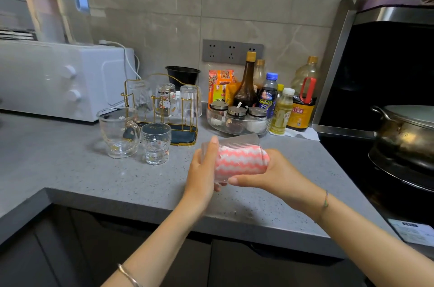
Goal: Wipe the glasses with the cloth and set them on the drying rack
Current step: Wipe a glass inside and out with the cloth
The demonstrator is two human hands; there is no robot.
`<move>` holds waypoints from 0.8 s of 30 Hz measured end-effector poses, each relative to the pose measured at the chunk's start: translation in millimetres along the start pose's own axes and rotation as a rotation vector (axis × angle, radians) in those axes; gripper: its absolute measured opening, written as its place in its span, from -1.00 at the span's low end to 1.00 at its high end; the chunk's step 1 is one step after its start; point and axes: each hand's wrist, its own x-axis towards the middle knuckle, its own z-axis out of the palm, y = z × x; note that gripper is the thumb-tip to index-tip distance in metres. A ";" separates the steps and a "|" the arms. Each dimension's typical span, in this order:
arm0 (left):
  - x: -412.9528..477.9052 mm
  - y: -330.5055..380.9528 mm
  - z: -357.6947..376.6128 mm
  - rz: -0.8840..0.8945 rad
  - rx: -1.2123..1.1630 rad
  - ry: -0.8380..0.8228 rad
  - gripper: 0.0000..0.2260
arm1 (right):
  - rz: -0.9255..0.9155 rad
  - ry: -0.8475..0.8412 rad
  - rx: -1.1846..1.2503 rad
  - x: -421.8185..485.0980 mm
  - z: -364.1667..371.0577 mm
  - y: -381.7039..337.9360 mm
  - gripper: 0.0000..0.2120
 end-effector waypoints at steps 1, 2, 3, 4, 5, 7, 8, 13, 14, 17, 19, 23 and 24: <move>0.0 -0.6 -1.3 0.058 0.024 0.008 -0.51 | 0.020 -0.014 0.030 0.3 -1.4 -0.4 -0.62; 0.8 -3.0 -2.9 0.127 0.060 0.013 -0.47 | 0.033 -0.033 0.063 1.3 -3.3 -0.2 -0.60; 2.0 -6.1 -4.8 0.216 0.110 0.015 -0.40 | 0.044 -0.055 0.109 1.8 -4.8 -0.3 -0.60; 2.7 -8.5 -6.6 0.311 0.159 0.007 -0.37 | 0.053 -0.076 0.176 2.3 -5.9 0.4 -0.61; 1.7 -8.8 -7.6 0.403 0.190 -0.013 -0.38 | 0.069 -0.088 0.261 2.3 -6.3 1.2 -0.63; -0.6 -8.7 -7.9 0.502 0.214 -0.062 -0.44 | 0.083 -0.108 0.370 1.1 -6.6 3.0 -0.65; -0.8 -7.9 -8.0 0.520 0.206 -0.083 -0.45 | 0.076 -0.115 0.371 0.4 -6.6 3.6 -0.67; 0.7 -7.2 -8.7 0.382 0.202 -0.189 -0.42 | 0.016 -0.101 0.274 -0.7 -7.9 -1.3 -0.70; -0.2 -6.3 -8.6 0.345 0.213 -0.205 -0.43 | 0.017 -0.088 0.273 -0.1 -9.1 -1.3 -0.69; -4.4 -1.8 -5.9 0.282 0.237 -0.233 -0.47 | 0.003 -0.082 0.231 -0.8 -12.8 -2.3 -0.64; -4.0 -1.3 -3.3 0.225 0.207 -0.242 -0.43 | -0.012 -0.079 0.174 -2.1 -14.2 -4.1 -0.66; -2.8 4.6 -0.2 -0.049 0.079 -0.254 -0.31 | -0.016 -0.051 0.089 -4.7 -13.1 -3.4 -0.72; -2.1 5.0 0.3 -0.104 0.049 -0.246 -0.25 | -0.013 -0.040 0.072 -5.3 -12.4 -3.0 -0.73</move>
